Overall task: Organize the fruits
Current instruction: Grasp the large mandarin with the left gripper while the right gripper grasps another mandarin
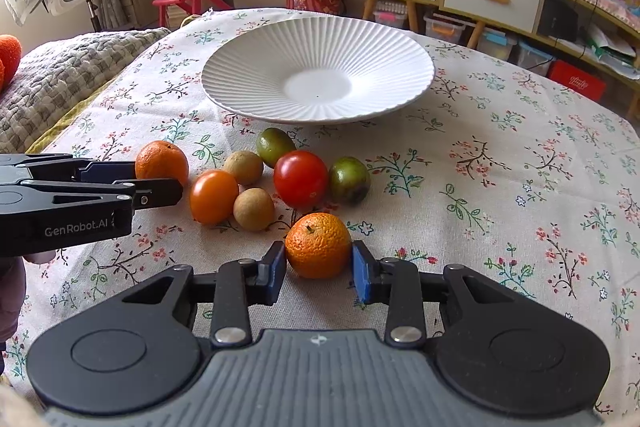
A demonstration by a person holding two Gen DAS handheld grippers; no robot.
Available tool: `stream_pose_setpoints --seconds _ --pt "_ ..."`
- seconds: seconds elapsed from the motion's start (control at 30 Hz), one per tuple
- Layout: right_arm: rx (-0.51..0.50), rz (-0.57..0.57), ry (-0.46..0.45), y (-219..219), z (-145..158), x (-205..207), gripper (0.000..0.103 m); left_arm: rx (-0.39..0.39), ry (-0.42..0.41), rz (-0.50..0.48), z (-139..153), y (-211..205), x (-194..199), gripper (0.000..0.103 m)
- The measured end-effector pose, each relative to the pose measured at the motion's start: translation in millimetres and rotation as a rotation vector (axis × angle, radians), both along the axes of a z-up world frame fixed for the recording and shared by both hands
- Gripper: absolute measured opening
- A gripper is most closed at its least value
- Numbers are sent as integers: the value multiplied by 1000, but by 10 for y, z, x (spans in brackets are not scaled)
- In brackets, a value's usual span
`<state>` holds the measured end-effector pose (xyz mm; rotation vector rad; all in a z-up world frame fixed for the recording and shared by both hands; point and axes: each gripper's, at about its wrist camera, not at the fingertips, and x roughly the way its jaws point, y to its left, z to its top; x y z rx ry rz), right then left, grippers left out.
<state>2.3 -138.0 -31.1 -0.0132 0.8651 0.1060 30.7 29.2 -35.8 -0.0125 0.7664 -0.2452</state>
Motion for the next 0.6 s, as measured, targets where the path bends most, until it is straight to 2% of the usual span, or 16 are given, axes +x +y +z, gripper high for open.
stream_pose_setpoints --seconds 0.13,0.4,0.6 --pt "1 -3 0 -7 5 -3 32 -32 1 8 -34 27 29 27" --pt "9 -12 0 -26 14 -6 32 -37 -27 26 -45 29 42 31" --pt "10 -14 -2 -37 27 -8 32 -40 -18 36 -46 41 63 29"
